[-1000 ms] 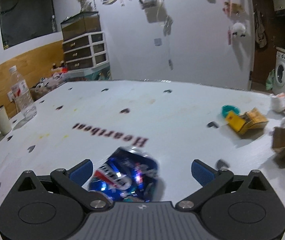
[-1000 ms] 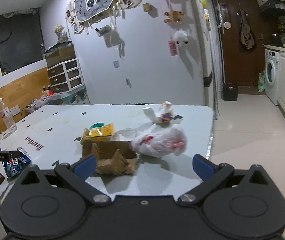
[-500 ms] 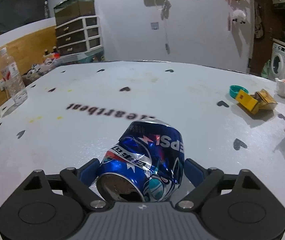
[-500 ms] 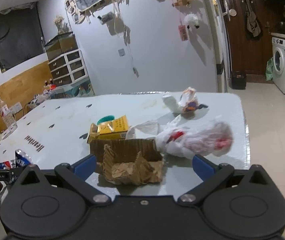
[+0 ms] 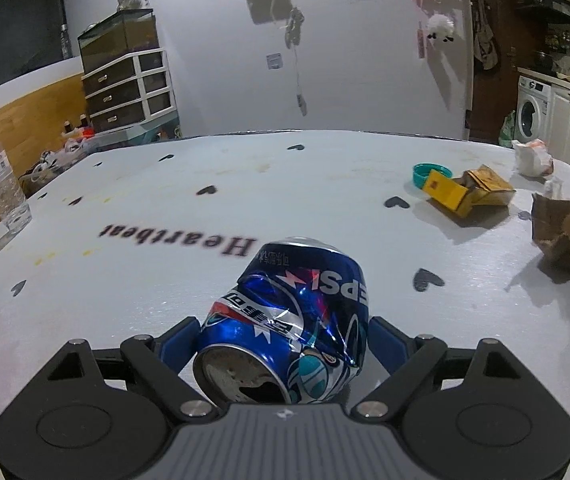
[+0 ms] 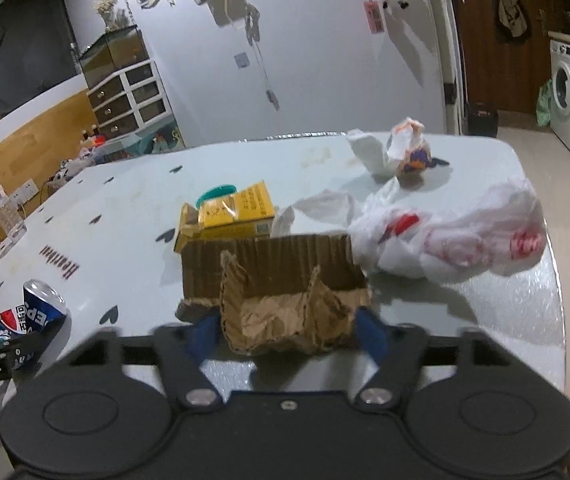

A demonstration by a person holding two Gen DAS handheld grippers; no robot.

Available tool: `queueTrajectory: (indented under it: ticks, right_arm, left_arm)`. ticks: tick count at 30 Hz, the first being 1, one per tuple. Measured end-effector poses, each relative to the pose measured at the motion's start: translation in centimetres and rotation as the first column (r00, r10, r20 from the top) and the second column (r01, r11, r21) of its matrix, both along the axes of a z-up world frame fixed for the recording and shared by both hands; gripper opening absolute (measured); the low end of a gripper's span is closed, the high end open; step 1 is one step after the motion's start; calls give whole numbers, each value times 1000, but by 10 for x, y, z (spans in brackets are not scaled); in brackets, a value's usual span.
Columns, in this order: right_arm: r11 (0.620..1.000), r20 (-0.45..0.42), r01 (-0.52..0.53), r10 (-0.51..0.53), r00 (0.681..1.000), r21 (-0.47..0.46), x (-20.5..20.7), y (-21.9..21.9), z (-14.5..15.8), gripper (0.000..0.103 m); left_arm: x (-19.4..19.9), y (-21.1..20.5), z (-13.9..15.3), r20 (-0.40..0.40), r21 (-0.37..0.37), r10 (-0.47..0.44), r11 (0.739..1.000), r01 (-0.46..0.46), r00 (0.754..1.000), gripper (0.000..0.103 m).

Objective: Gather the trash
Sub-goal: 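Grasp the crushed blue Pepsi can with the left tool while the right tool grasps the cardboard box, then carry the Pepsi can and cardboard box over the yellow trash bin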

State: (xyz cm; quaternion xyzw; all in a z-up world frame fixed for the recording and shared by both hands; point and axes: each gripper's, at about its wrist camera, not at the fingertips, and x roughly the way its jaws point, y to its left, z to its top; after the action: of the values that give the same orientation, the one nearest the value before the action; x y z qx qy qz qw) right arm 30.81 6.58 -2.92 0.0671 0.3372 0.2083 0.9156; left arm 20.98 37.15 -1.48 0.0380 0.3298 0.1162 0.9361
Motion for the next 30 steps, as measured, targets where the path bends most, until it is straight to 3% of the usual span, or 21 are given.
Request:
queueTrajectory:
  ticks: [1, 3, 5, 14, 30]
  right_arm:
    - [1000, -1, 0, 0, 1000, 11, -1, -1, -1, 58]
    - [999, 2, -19, 19, 1000, 32, -3, -3, 0, 40]
    - [1000, 21, -31, 31, 999, 2, -7, -1, 3, 38]
    - [997, 122, -59, 63, 991, -43, -26, -9, 17, 36]
    - [997, 200, -57, 67, 977, -51, -66, -50, 36, 35]
  left_arm:
    - [0, -2, 0, 1, 2, 0, 1000, 0, 1000, 90]
    - [1, -6, 0, 5, 0, 5, 1000, -5, 1000, 89]
    - [1, -8, 0, 12, -9, 10, 1000, -10, 1000, 89]
    - [-7, -31, 14, 84, -16, 13, 1000, -12, 996, 89]
    - [-28, -97, 40, 149, -34, -45, 998, 51, 988, 89]
